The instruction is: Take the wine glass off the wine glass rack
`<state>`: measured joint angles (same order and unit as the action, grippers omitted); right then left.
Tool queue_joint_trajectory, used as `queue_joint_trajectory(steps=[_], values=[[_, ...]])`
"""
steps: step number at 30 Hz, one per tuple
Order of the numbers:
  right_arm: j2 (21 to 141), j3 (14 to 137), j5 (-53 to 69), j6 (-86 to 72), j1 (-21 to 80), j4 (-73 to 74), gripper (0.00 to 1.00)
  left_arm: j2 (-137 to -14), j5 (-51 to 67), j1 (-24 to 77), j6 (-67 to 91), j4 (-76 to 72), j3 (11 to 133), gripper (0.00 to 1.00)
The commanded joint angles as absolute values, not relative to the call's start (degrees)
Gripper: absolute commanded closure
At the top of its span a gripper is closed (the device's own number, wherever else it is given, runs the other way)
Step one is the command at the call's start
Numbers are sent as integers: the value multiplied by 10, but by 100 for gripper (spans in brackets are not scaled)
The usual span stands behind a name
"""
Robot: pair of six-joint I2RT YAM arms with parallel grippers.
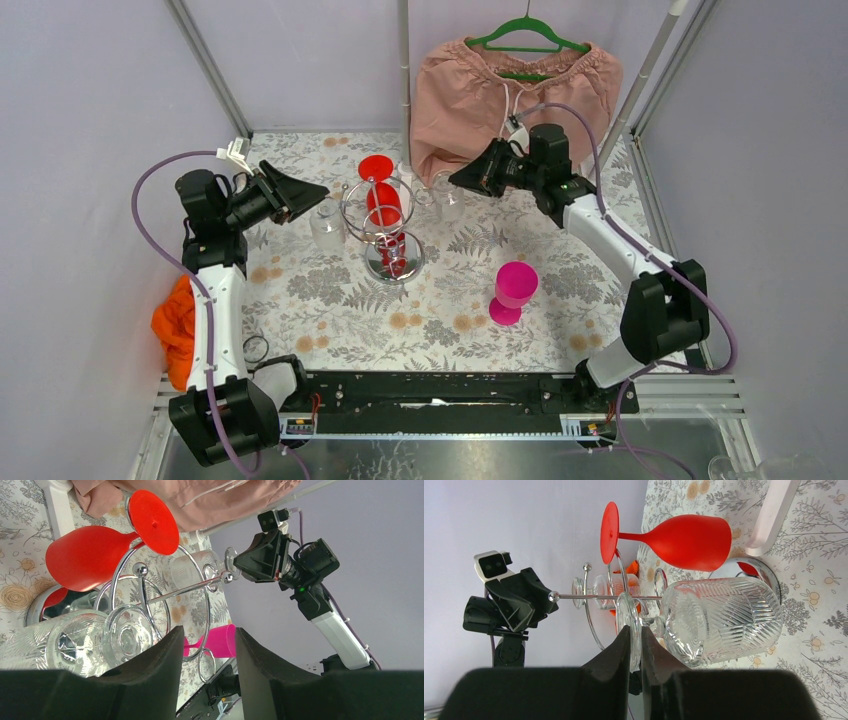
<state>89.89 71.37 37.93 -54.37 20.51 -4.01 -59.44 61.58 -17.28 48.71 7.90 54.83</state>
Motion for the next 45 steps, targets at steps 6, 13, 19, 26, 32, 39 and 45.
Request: queue_joint_trajectory(steps=[6,13,19,26,32,39,45], values=[[790,736,338,-495,190,-5,100,-578,626,-171,472,92,559,52],[728,736,332,-488,190,23,100,-567,625,-171,475,93,560,53],[679,727,339,-489,190,27,100,-550,624,-171,481,94,565,53],[607,698,381,-520,190,-18,100,-521,618,-170,490,93,581,53],[549,663,425,-573,190,-82,100,-490,613,-170,527,77,604,53],[493,573,442,-703,190,-266,100,-475,635,-148,688,-102,605,52],[468,554,432,-743,190,-325,100,-540,572,-27,658,-75,689,51]])
